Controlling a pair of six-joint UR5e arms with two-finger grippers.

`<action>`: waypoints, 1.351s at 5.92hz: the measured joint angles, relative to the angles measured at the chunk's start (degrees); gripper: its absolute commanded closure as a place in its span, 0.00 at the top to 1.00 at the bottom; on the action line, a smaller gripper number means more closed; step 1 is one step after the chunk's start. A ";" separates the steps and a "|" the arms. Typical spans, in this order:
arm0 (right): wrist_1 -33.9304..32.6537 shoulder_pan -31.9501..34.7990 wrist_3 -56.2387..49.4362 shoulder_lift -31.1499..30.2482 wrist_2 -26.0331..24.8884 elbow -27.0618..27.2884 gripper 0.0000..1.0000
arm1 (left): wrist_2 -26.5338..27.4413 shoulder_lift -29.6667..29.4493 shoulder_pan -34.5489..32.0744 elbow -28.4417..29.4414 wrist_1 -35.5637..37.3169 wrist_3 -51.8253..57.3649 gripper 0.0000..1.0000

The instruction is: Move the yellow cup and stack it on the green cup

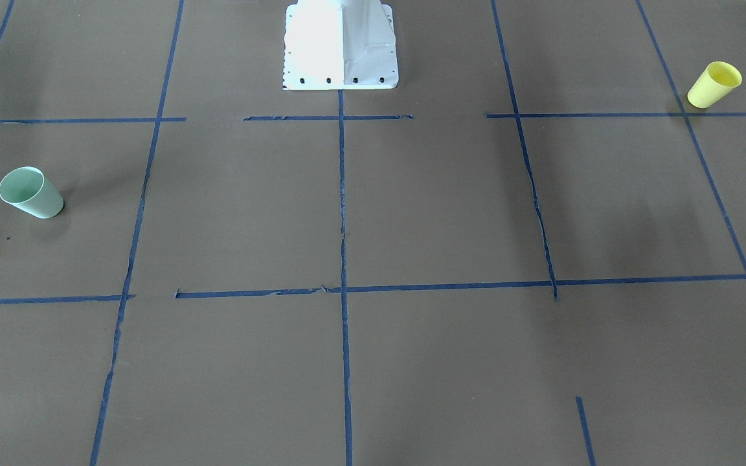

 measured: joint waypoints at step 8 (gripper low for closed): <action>6.60 -5.45 1.14 -0.27 8.52 -0.09 1.00 | -7.03 1.58 7.25 -0.47 -5.58 -15.91 1.00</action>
